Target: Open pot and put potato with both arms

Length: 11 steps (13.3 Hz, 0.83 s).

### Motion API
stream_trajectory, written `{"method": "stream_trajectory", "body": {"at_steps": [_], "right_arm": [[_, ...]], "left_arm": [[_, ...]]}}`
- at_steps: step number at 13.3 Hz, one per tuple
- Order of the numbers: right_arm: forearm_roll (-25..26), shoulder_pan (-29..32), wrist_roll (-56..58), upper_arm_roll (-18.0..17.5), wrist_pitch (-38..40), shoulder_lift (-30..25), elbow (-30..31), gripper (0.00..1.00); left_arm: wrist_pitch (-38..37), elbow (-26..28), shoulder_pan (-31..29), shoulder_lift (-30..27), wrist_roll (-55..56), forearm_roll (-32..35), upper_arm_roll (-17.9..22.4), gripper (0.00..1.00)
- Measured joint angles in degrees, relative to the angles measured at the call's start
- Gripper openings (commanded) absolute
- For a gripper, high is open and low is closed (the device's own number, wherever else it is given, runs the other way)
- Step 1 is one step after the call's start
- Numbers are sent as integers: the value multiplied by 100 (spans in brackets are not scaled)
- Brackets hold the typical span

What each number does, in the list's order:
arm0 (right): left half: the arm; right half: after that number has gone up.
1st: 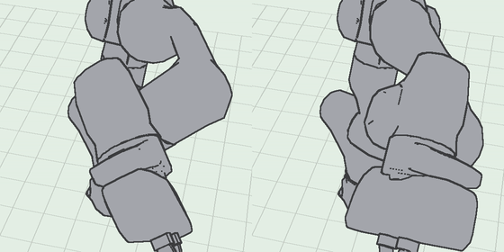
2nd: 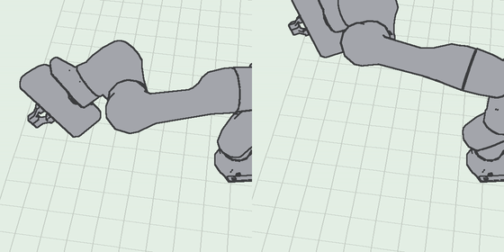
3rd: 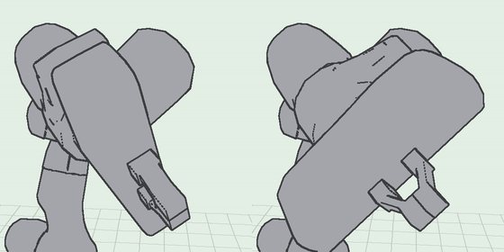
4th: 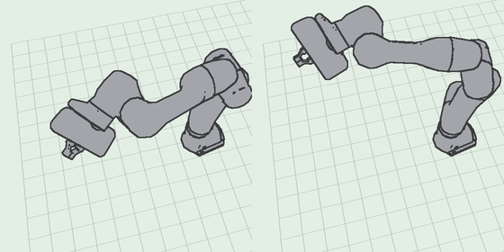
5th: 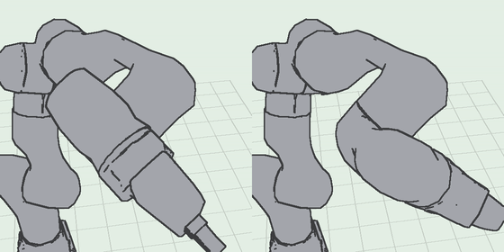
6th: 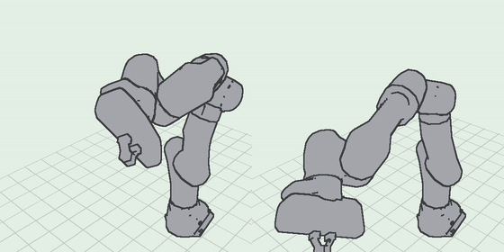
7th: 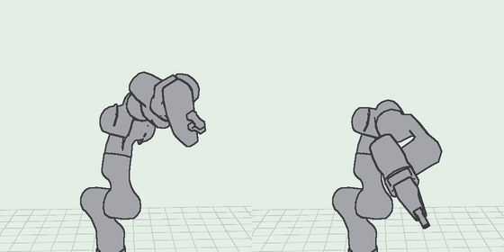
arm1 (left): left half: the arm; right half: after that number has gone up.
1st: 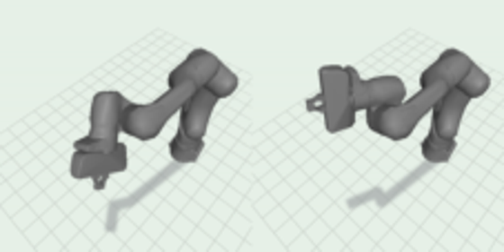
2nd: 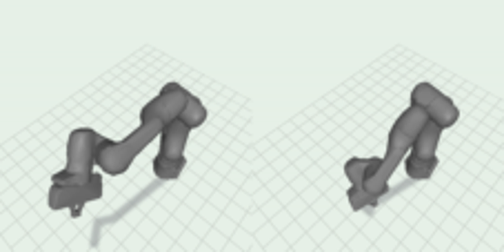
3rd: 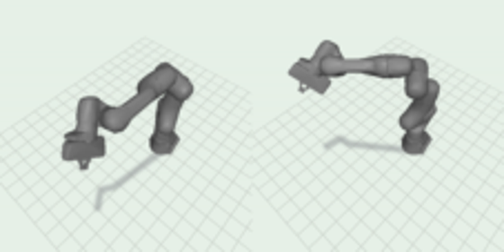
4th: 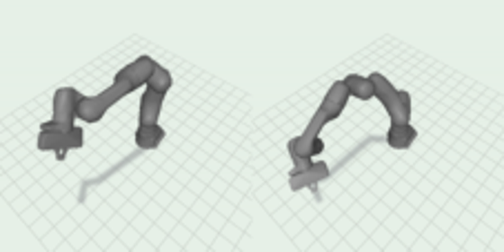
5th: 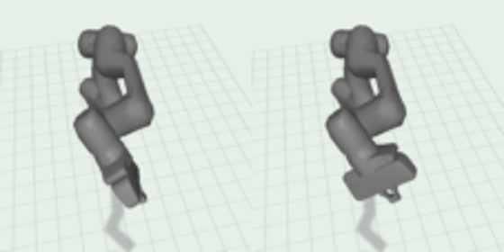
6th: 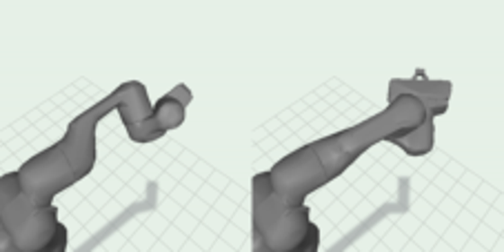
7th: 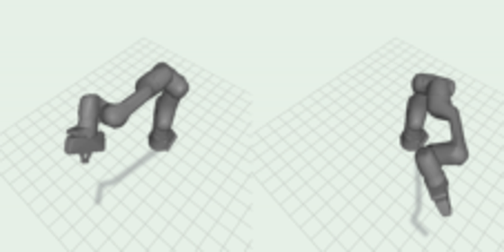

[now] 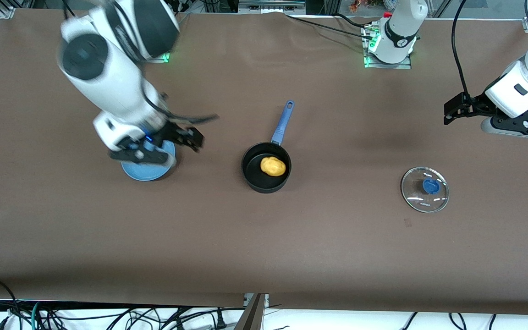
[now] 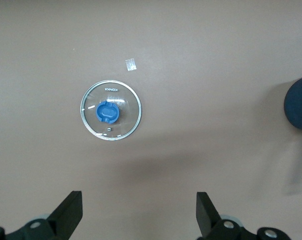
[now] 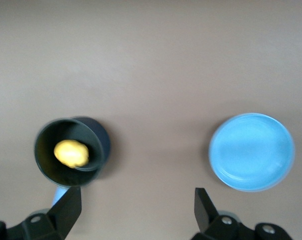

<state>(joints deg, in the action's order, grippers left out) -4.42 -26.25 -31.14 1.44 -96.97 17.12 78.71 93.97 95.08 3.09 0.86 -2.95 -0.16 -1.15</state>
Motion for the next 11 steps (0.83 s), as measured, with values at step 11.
{"method": "stream_trajectory", "body": {"at_steps": [11], "right_arm": [[3,1289,2184,29,478,-1433,1291,100]], "left_arm": [[-1,0,-36,0,0,18,9,100]]}}
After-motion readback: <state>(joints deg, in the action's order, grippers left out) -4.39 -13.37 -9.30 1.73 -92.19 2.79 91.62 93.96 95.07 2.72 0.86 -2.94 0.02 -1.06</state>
